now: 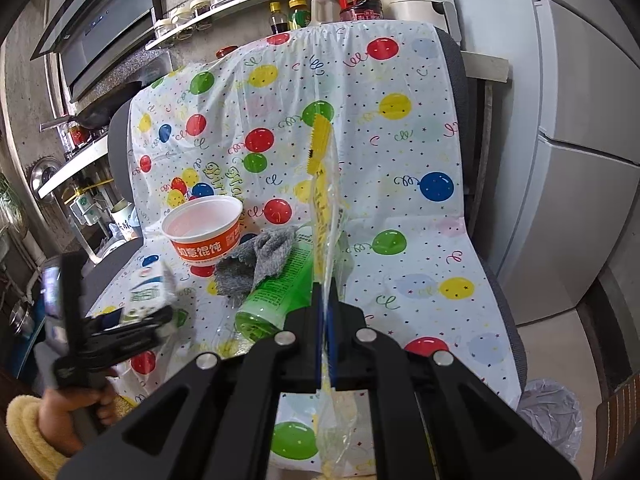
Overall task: Collect trash
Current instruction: 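Carry the carton and wrapper over the trash bin with both tools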
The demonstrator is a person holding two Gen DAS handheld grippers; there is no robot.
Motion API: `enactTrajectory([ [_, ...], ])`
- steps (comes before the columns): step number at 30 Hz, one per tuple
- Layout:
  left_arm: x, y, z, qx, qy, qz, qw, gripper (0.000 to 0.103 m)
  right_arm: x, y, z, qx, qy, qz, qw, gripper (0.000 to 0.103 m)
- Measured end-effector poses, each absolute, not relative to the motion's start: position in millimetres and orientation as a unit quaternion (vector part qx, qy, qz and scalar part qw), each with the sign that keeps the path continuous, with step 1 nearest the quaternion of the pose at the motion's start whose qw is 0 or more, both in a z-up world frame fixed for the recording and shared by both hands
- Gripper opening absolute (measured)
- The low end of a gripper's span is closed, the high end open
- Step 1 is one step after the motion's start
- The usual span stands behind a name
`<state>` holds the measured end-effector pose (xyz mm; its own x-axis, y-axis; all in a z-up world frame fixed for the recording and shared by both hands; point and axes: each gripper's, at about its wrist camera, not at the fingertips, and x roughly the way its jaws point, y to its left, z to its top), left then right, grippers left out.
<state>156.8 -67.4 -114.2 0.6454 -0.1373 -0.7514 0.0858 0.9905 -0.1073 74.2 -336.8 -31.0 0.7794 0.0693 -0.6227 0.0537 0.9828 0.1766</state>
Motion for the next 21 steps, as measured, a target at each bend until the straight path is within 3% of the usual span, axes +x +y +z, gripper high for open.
enactTrajectory([
  [9, 101.1, -99.0, -57.4, -0.055, 0.375, -0.19, 0.906, 0.081, 51.0, -376.1, -7.4, 0.096, 0.308, -0.027, 0.946, 0.002],
  [21, 43.3, -275.9, -78.5, -0.005, 0.364, -0.34, 0.867, 0.082, -41.3, -475.5, -23.3, 0.087, 0.315, -0.146, 0.934, 0.002],
])
